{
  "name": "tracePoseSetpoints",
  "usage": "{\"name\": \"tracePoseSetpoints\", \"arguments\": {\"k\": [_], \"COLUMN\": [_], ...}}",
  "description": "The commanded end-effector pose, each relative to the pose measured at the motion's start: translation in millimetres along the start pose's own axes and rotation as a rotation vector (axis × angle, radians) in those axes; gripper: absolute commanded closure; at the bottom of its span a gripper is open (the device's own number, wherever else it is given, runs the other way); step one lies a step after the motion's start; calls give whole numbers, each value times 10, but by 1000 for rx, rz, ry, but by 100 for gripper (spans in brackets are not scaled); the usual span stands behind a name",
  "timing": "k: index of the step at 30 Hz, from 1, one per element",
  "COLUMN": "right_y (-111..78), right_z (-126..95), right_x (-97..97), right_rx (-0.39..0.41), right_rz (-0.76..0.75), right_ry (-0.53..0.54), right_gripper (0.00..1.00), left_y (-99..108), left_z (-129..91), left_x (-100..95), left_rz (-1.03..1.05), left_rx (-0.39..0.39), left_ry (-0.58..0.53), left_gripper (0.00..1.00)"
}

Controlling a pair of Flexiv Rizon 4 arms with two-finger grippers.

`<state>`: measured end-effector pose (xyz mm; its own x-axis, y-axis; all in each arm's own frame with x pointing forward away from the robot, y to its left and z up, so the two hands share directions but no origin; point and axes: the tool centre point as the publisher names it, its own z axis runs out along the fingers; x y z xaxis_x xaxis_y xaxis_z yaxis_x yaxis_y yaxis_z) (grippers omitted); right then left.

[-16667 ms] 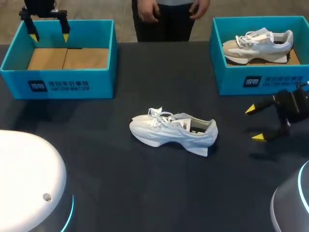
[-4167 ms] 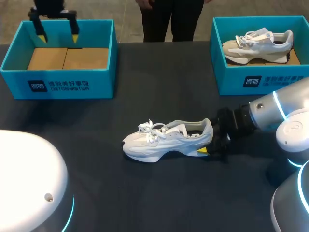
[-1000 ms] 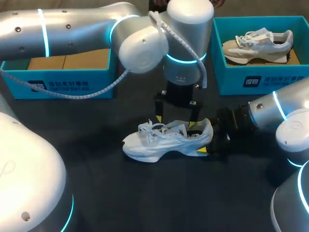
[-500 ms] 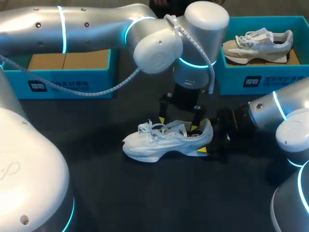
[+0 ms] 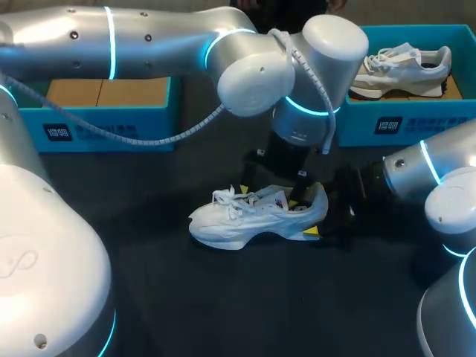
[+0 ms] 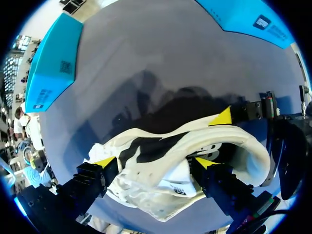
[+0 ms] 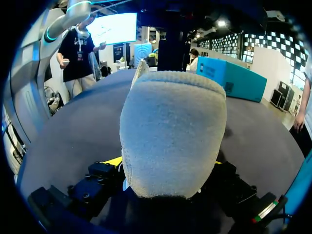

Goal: Take the shoe out of the shoebox, open the shoe tongue, remove and reinsert the insole, then place the shoe into the shoebox

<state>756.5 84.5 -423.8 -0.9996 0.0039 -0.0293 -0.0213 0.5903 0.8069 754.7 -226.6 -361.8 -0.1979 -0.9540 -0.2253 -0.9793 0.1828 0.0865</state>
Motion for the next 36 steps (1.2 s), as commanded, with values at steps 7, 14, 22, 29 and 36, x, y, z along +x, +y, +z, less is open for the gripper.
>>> {"name": "tracePoseSetpoints", "arguments": {"k": [7,14,22,29,36], "right_y": [-9,-9,-9,-9,-9], "right_z": [74,74,74,74,74], "right_x": [-4,-4,-4,-4,-4], "right_rx": [2,2,2,2,2], "right_rz": [0,0,0,0,0], "right_ry": [2,2,2,2,2], "right_gripper": [100,100,100,100,100], "left_y": [135,172,193,252,357], "left_z": [-157,-244,-253,-250,-307], "left_x": [-196,-254,-246,-253,-384], "left_rz": [-61,-101,-116,-112,-129], "left_rx": [34,51,22,-7,-7], "left_ry": [-11,9,75,149,239], "left_gripper": [0,18,98,100,100]}}
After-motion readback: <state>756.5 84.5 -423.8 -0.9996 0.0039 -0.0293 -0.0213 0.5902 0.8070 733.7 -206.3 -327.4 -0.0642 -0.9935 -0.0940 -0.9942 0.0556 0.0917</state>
